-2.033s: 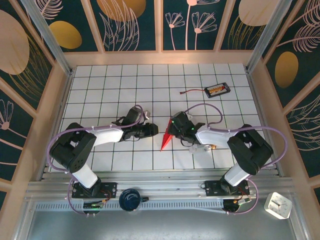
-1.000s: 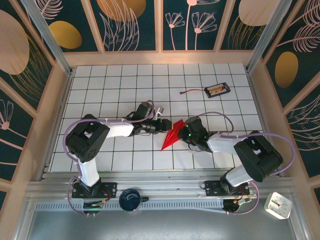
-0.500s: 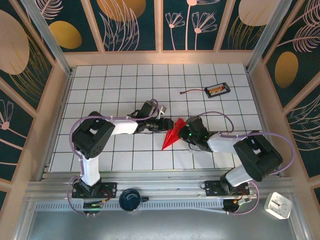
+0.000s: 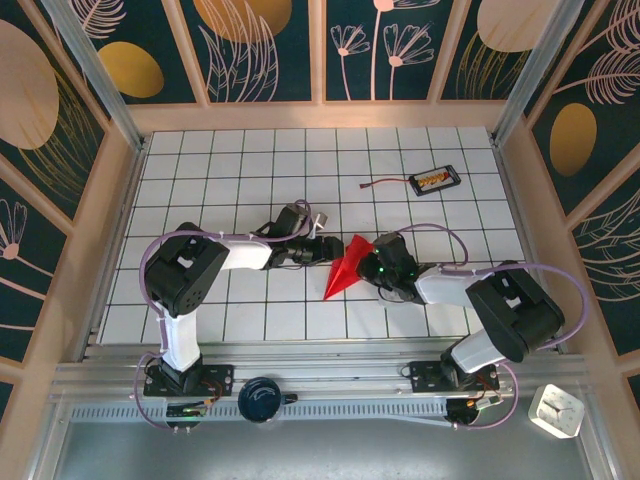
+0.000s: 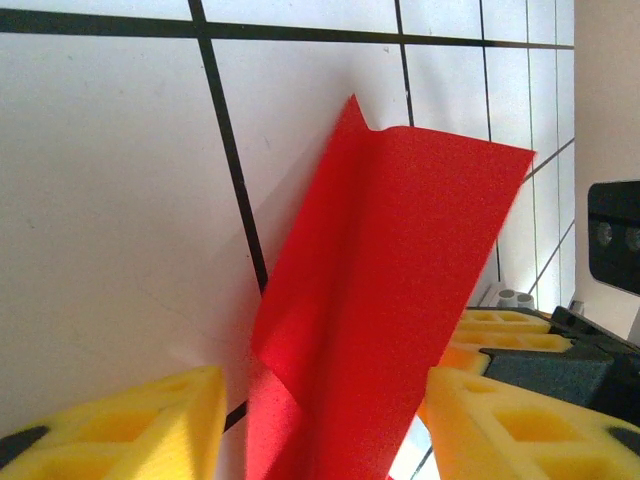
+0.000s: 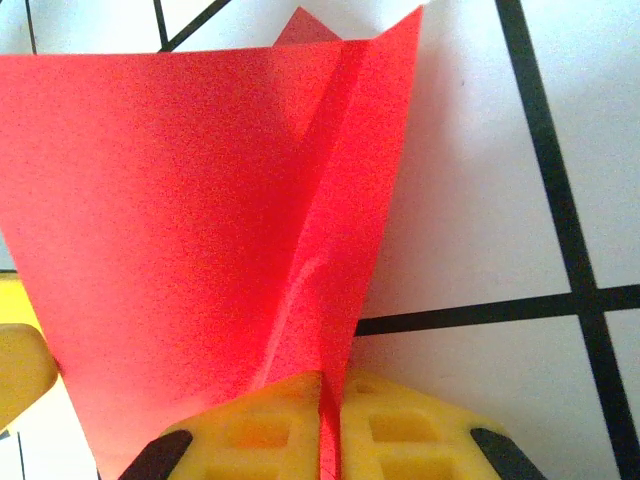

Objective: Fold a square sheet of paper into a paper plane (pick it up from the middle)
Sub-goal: Move a paper plane to the center of the table.

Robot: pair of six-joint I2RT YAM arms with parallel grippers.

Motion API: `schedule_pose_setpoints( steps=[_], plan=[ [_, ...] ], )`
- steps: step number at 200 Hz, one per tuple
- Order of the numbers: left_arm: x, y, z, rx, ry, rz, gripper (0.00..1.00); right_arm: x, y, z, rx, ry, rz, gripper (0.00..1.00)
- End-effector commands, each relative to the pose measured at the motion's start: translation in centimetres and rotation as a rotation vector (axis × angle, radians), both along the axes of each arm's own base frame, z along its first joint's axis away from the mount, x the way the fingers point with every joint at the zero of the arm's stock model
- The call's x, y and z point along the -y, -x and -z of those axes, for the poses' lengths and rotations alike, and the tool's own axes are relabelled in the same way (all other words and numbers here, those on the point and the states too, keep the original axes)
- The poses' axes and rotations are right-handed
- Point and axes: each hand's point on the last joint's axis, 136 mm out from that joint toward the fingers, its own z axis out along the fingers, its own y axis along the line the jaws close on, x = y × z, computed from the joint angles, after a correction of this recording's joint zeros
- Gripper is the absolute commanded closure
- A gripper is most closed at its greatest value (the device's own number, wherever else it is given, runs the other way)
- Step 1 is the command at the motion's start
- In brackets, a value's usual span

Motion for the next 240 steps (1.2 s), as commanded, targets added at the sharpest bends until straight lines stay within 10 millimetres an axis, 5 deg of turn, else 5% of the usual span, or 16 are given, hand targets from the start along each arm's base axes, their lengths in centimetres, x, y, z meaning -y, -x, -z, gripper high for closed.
schedule_pose_setpoints(
  steps=[1,32,83,168,240],
  plan=[
    [0.0,0.1,0.6,-0.012,0.003,0.009,0.49,0.5,-0.1,0.4,0.007,0.02,-0.007,0.88],
    [-0.6,-0.5,0.4,-0.01,0.004,-0.012,0.49,0.6,0.0,0.5,0.004,0.021,-0.006,0.89],
    [-1.4,0.2,-3.1,0.021,0.124,-0.025,0.39,1.0,0.1,0.8,0.0,0.024,-0.002,0.9],
    [0.2,0.5,0.2,-0.003,0.027,0.071,0.39,1.1,0.0,0.7,0.002,0.023,-0.001,0.91],
    [1.6,-0.8,0.2,0.01,0.044,0.079,0.8,1.0,-0.5,0.4,0.01,0.027,-0.01,0.91]
  ],
)
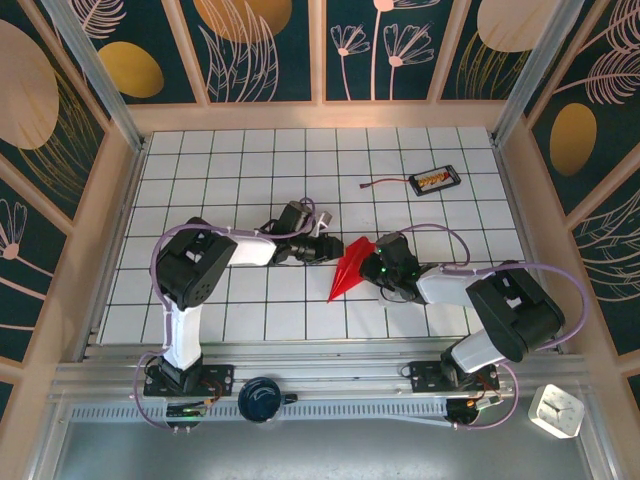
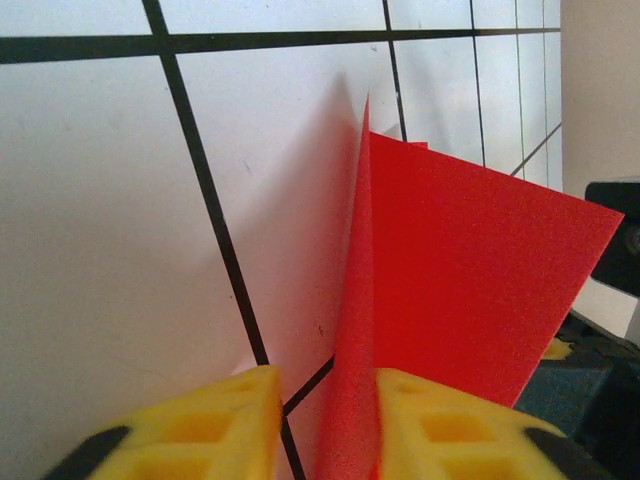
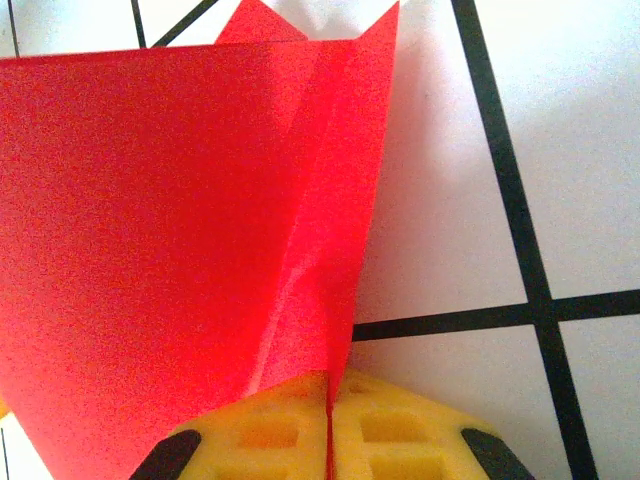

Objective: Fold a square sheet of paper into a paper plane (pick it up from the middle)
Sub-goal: Move a paper plane to the center of the table.

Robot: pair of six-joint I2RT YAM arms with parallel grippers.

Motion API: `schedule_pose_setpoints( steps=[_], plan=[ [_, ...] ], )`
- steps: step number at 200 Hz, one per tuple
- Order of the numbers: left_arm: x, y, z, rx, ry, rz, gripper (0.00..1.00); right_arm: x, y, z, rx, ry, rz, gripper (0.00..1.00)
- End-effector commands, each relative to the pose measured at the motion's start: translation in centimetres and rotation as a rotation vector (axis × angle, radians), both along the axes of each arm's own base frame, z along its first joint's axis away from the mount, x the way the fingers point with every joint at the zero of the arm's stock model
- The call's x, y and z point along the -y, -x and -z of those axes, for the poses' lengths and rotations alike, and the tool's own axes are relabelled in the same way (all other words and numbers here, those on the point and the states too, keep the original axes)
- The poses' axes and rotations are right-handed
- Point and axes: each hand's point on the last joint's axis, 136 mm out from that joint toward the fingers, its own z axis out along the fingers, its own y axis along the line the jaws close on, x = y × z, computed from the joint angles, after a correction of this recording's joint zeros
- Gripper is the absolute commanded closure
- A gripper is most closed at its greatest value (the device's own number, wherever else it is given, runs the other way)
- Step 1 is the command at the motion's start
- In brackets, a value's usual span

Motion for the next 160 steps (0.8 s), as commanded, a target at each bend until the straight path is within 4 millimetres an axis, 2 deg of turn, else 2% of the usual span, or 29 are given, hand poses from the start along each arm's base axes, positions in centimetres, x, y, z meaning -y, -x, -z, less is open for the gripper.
schedule_pose_setpoints(
  steps=[1,28,41,43,69,111,155,160],
  plan=[
    [0.6,-0.1,-0.4,0.015,0.01,0.024,0.8,0.3,-0.3,0.1,0.009,0.014,-0.011,0.91],
    [0.1,-0.2,-0.9,0.027,0.015,-0.013,0.95,0.0,-1.1,-0.7,0.024,-0.014,-0.026,0.92],
    [-0.4,-0.6,-1.6,0.042,0.015,-0.059,0.99,-0.9,-1.5,-1.5,0.04,-0.052,-0.053,0.92],
    [-0.8,-0.4,-1.1,0.033,0.007,-0.069,1.0,-1.0,-1.5,-1.6,0.042,-0.057,-0.058,0.92],
    [-2.6,-0.3,-1.7,0.035,0.02,-0.182,1.0,-3.0,-2.7,-3.0,0.066,-0.114,-0.114,0.92],
    [-5.6,-0.4,-2.0,0.057,0.003,-0.346,1.0,-5.7,-4.2,-3.3,0.057,-0.157,-0.199,0.92],
    [-7.4,-0.5,-0.8,0.043,-0.03,-0.401,1.0,-6.2,-4.5,-2.6,0.035,-0.156,-0.213,0.93],
    [-7.5,-0.5,-0.8,0.043,-0.032,-0.405,1.0,-5.3,-5.1,-2.4,0.032,-0.156,-0.186,0.93]
  ],
)
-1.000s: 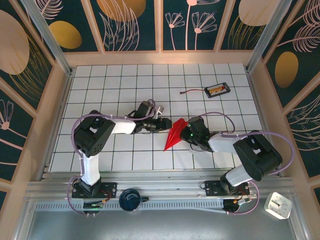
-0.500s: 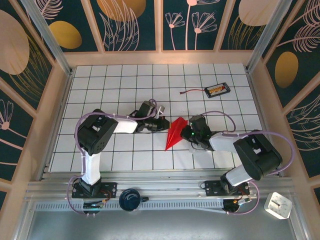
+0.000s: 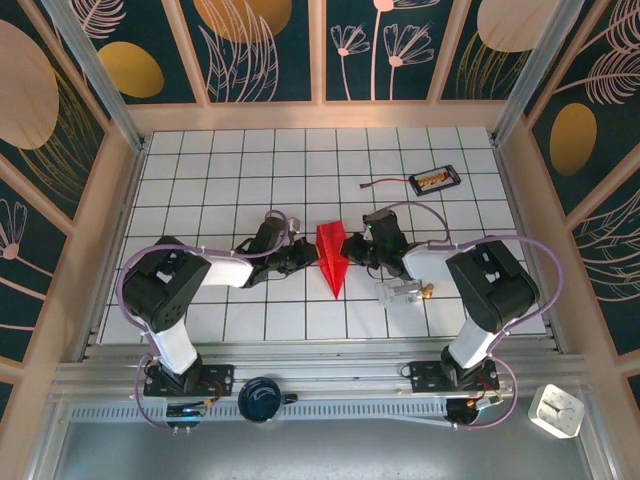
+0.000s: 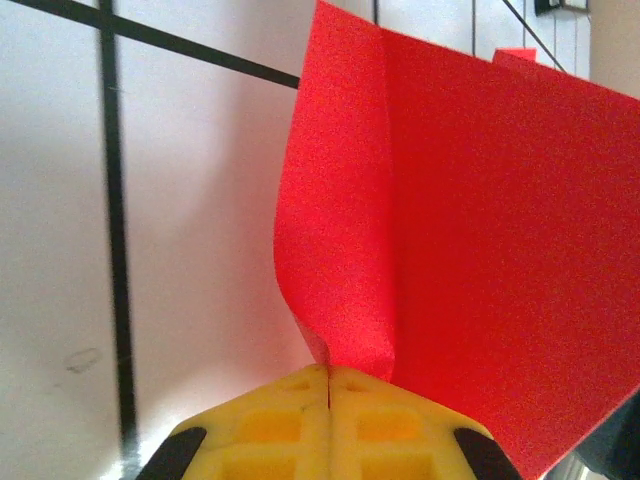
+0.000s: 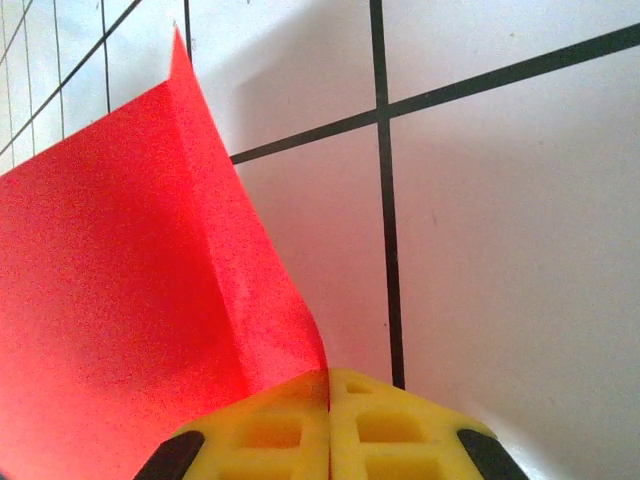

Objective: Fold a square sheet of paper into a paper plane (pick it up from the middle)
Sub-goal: Move a paper plane to the center of the table.

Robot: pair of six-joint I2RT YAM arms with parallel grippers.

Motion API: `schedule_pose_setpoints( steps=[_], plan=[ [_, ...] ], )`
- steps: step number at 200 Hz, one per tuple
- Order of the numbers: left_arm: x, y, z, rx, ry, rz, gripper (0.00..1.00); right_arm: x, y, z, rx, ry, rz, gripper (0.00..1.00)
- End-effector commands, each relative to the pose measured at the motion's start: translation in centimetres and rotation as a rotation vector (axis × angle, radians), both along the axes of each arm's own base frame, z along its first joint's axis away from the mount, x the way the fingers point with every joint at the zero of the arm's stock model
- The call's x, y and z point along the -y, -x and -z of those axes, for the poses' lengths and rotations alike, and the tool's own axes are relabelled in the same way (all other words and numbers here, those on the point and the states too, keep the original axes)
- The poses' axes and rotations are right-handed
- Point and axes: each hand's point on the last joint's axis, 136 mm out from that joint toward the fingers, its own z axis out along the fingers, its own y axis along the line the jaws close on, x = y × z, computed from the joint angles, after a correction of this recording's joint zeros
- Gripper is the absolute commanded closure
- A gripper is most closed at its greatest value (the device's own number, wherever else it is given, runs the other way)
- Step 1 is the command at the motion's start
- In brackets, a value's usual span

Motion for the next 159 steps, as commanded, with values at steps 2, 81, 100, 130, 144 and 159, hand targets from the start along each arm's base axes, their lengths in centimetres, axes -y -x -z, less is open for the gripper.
schedule_pose_setpoints(
  steps=[2,81,100,130,144,159],
  plan=[
    [-0.9,-0.9,-0.5,0.028,0.008,-0.062,1.0,0.4,-1.1,-0.1,0.014,-0.014,0.002,0.93],
    [-1.5,-1.1,0.3,0.016,-0.021,-0.065,1.0,1.6,-0.7,1.3,-0.031,0.009,0.029,0.93],
    [-1.6,-1.1,0.6,0.012,-0.03,-0.066,1.0,1.8,-0.6,1.6,-0.044,0.013,0.034,0.93],
    [-1.2,-0.9,1.2,-0.003,-0.032,-0.038,1.0,1.7,-0.5,2.1,-0.06,0.013,0.034,0.91],
    [-0.9,-0.8,1.4,-0.013,-0.031,-0.016,0.98,1.6,-0.4,2.2,-0.065,0.004,0.031,0.89],
    [-0.8,-0.8,1.5,-0.014,-0.032,-0.008,0.96,1.6,-0.4,2.1,-0.064,0.0,0.031,0.87]
  ],
)
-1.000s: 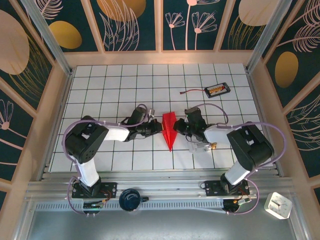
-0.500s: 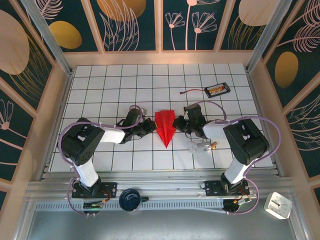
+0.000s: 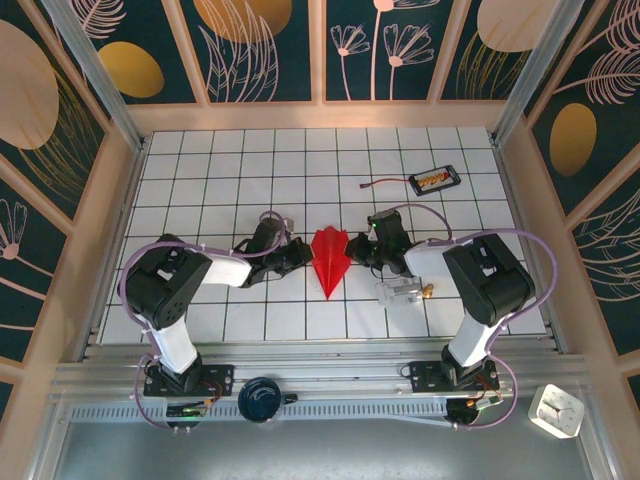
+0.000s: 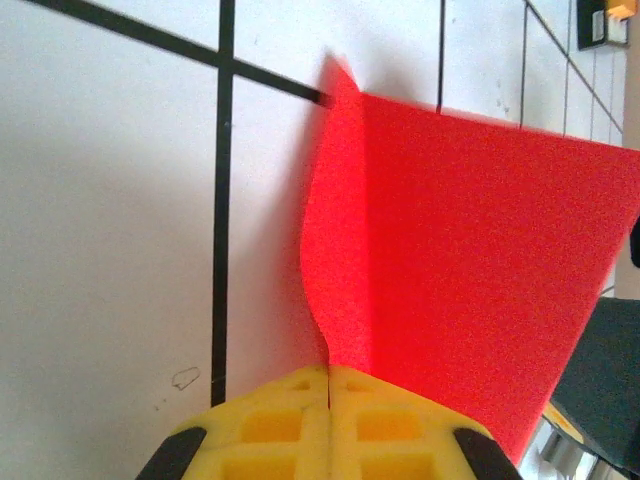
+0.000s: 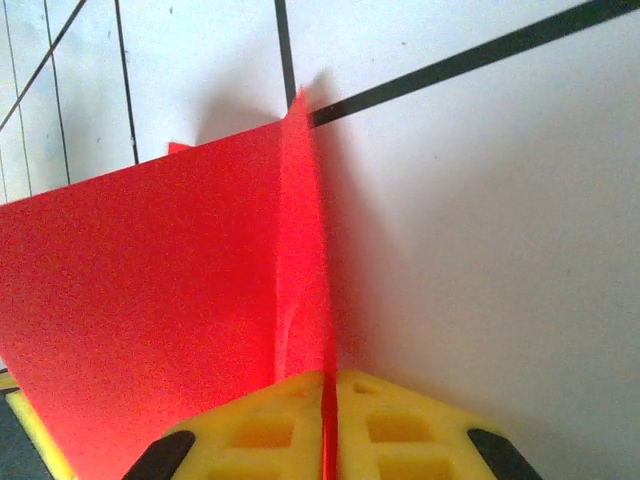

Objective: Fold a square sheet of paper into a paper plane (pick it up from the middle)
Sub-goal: Move a paper plane to the center of the table.

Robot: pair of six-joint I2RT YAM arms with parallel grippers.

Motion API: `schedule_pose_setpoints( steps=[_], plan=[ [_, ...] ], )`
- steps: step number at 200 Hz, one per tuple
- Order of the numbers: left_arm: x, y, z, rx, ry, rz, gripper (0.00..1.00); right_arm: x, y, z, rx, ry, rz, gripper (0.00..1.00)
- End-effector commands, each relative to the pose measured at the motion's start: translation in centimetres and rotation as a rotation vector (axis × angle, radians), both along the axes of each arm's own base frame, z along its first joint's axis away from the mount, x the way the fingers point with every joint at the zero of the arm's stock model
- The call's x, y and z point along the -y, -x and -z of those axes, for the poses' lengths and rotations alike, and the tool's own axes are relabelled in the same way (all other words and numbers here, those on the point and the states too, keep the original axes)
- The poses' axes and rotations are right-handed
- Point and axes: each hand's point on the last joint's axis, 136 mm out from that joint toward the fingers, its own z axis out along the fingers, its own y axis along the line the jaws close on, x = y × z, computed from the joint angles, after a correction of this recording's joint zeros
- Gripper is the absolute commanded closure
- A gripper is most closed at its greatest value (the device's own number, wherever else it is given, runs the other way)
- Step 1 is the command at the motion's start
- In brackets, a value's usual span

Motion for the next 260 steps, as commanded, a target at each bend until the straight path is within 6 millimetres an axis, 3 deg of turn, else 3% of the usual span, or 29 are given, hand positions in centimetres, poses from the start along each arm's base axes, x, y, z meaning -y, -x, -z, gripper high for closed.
schedule_pose_setpoints(
  steps=[1,80,115,119,142,165,209,217,227,240,260],
  plan=[
    [0.4,-0.2,0.2,0.002,0.0,0.036,0.95,0.2,0.1,0.5,-0.014,-0.004,0.001,0.87],
    [0.2,0.1,-0.9,0.006,0.012,0.03,0.72,0.8,-0.6,-0.6,0.017,-0.001,0.009,0.76],
    [-0.3,0.2,-1.9,0.038,0.007,0.018,0.59,1.3,-1.3,-2.8,0.072,-0.018,0.009,0.7],
    [-0.3,0.0,-3.0,0.065,0.017,0.015,0.57,1.5,-1.3,-3.1,0.077,-0.017,0.01,0.7],
    [-1.7,-1.1,-5.2,0.156,-0.018,-0.014,0.52,3.0,-2.1,-5.3,0.143,0.006,0.031,0.65],
    [-4.6,-2.8,-8.0,0.298,-0.117,-0.075,0.47,6.7,-3.5,-7.9,0.248,0.144,0.115,0.59],
    [-13.4,-5.3,-15.3,0.635,-0.419,-0.338,0.21,18.3,-5.9,-13.9,0.48,0.569,0.442,0.38],
    [-15.1,-5.4,-16.4,0.685,-0.479,-0.394,0.15,20.3,-5.9,-14.4,0.497,0.635,0.505,0.18],
    [-17.5,-5.3,-17.7,0.737,-0.555,-0.478,0.09,22.3,-5.8,-14.8,0.521,0.71,0.568,0.02],
    [-20.7,-5.0,-19.0,0.785,-0.661,-0.585,0.02,24.8,-5.6,-15.0,0.534,0.808,0.647,0.01],
    [-24.9,-4.5,-19.8,0.84,-0.795,-0.709,0.01,27.9,-5.1,-14.2,0.534,0.924,0.742,0.01]
  ],
)
